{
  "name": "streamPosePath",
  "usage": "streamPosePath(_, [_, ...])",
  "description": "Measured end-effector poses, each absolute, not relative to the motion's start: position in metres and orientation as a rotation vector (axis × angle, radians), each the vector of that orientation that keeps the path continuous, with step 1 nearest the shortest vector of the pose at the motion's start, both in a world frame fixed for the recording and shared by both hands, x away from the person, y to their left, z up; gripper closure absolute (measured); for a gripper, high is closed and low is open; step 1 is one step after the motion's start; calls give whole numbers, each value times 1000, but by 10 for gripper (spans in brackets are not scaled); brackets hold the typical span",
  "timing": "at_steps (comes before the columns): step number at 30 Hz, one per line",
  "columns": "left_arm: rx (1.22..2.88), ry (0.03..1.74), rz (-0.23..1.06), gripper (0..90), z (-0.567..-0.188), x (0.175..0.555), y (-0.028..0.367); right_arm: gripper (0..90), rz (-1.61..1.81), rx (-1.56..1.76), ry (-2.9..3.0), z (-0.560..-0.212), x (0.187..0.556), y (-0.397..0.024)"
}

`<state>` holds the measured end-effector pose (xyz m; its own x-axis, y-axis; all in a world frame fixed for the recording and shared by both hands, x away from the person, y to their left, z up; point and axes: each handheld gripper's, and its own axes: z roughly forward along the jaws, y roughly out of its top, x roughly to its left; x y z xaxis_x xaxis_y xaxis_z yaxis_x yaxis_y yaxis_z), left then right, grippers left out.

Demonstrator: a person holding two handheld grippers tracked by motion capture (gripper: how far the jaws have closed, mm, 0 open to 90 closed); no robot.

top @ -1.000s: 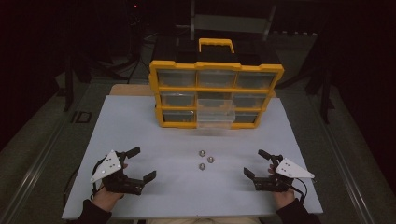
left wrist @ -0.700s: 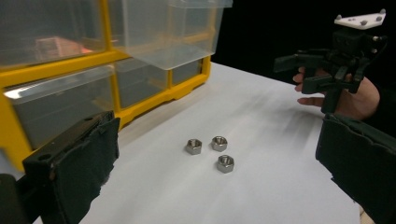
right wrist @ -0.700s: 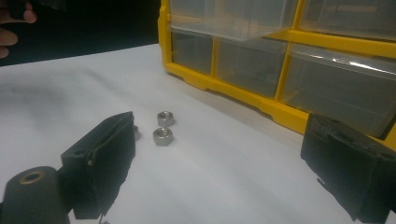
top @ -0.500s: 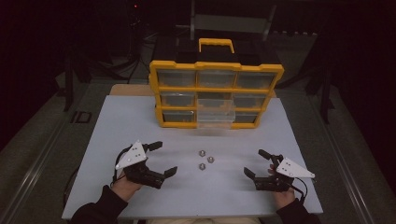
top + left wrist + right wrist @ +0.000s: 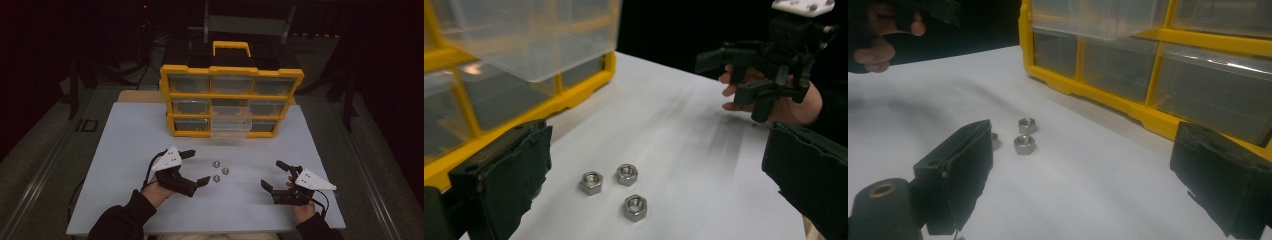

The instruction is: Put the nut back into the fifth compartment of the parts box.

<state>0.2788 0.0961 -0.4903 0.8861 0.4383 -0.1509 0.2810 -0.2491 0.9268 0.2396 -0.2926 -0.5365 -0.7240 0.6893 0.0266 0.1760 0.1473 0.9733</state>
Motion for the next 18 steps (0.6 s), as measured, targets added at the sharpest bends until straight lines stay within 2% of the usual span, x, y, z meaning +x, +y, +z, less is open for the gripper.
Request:
streamPosePath(10, [1917,536,62,0,-499,294,67,104,1610,826,2007,-537,240,-293])
streamPosePath(15, [2000,522,57,0,-507,298,53,104,1609,827,2012,-537,240,-292])
streamPosePath(18, [2046,522,74,45,-515,300,47,104,1613,826,2013,-537,240,-292])
